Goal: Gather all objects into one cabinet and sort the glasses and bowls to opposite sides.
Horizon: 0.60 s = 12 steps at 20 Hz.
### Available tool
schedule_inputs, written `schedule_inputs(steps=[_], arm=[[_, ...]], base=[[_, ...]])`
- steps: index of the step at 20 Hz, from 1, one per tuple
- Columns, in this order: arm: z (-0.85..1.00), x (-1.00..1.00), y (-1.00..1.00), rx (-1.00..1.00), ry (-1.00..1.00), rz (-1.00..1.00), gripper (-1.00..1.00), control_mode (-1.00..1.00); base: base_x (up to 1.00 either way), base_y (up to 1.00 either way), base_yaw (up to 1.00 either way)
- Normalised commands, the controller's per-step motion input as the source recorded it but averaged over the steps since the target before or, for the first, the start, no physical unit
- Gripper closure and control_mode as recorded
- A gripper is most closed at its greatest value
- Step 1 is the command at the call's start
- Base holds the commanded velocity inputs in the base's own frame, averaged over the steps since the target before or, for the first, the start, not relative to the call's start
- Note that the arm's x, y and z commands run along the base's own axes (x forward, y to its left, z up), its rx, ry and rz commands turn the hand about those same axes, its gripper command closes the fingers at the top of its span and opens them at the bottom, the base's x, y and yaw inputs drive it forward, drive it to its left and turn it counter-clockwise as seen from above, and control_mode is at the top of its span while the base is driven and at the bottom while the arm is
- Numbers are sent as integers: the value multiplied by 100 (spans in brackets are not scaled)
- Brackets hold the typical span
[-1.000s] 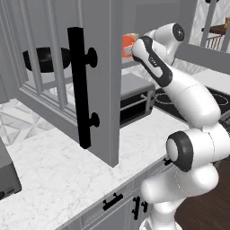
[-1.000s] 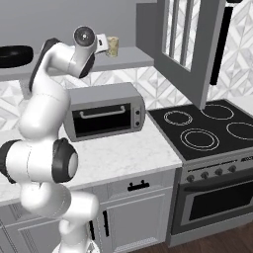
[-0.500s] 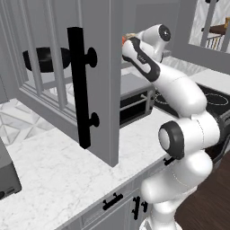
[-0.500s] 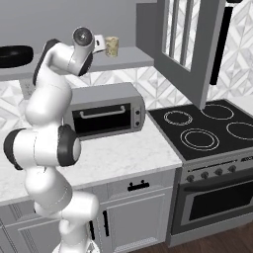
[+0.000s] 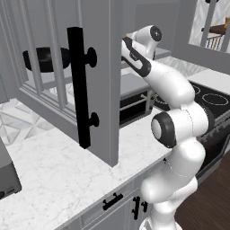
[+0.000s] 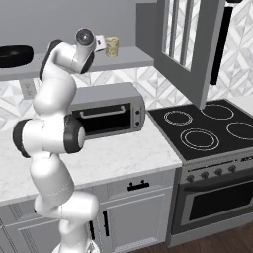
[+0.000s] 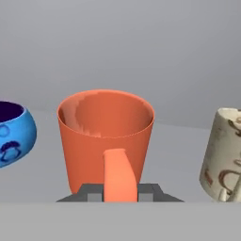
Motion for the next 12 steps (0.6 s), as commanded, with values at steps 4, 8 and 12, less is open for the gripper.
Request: schedule_inputs(steps=[4, 8, 12], arm=[[-13, 24, 0, 0, 0, 0, 100, -100], [-22, 17, 0, 0, 0, 0, 100, -100], [0, 23, 1, 0, 0, 0, -100, -100]], base=[[0, 0, 0], [0, 0, 0], [0, 0, 0]])
